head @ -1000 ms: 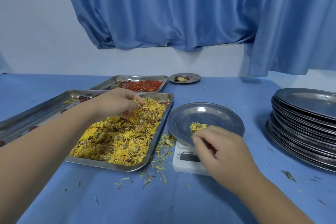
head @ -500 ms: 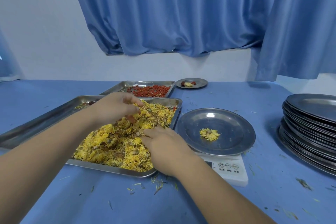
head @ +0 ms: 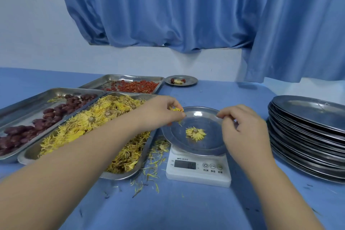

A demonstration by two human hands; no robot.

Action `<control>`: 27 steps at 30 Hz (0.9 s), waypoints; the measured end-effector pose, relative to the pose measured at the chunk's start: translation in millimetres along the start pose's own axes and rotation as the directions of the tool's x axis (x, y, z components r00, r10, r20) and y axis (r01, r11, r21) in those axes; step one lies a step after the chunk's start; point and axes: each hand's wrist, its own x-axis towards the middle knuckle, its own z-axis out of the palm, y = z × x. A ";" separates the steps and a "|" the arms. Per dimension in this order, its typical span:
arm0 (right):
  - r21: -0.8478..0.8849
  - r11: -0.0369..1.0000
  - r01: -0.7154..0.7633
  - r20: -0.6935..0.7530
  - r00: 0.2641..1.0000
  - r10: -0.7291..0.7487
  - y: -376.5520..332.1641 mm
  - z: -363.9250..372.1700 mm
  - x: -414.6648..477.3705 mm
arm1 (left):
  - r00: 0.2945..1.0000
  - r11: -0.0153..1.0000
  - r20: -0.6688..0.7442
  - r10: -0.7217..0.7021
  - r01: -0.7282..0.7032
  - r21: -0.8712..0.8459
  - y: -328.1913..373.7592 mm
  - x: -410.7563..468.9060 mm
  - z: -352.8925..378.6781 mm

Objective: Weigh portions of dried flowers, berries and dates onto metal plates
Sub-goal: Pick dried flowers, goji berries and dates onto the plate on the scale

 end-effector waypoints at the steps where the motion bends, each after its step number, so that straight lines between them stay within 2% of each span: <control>1: 0.010 1.000 -0.020 -0.008 1.000 0.020 1.4 0.8 0.7 | 1.000 0.999 0.022 -0.003 0.002 0.041 3.2 5.6 6.0; 4: -0.006 1.000 0.013 0.043 0.999 -0.013 1.7 8.2 -1.3 | 0.996 0.986 0.080 -0.043 0.029 0.166 8.6 16.1 20.3; 6: -0.005 0.999 0.036 0.082 0.996 -0.035 0.3 13.0 -4.4 | 0.996 0.983 0.078 -0.053 0.039 0.177 6.5 16.9 23.7; 11: 0.035 0.996 0.087 0.088 0.992 -0.090 -8.8 15.7 -8.3 | 0.996 0.995 -0.085 -0.029 0.037 0.093 -5.0 -3.2 1.8; 15: 0.028 0.993 0.117 0.103 0.988 -0.119 -26.5 22.1 -17.4 | 0.986 0.999 -0.165 -0.021 0.025 0.023 -21.3 -29.3 -18.5; 19: 0.039 0.964 0.262 0.214 0.941 -0.264 -65.9 44.8 -31.6 | 0.959 0.999 -0.282 -0.039 0.037 -0.014 -43.7 -54.2 -43.2; 22: 0.042 0.926 0.376 0.302 0.878 -0.371 -95.5 66.6 -32.0 | 0.917 0.995 -0.392 -0.068 0.090 0.039 -65.4 -68.3 -80.0; 27: 0.067 0.918 0.391 0.305 0.868 -0.392 -111.7 93.7 -34.6 | 0.852 0.963 -0.488 -0.190 0.258 0.076 -120.3 -81.9 -152.9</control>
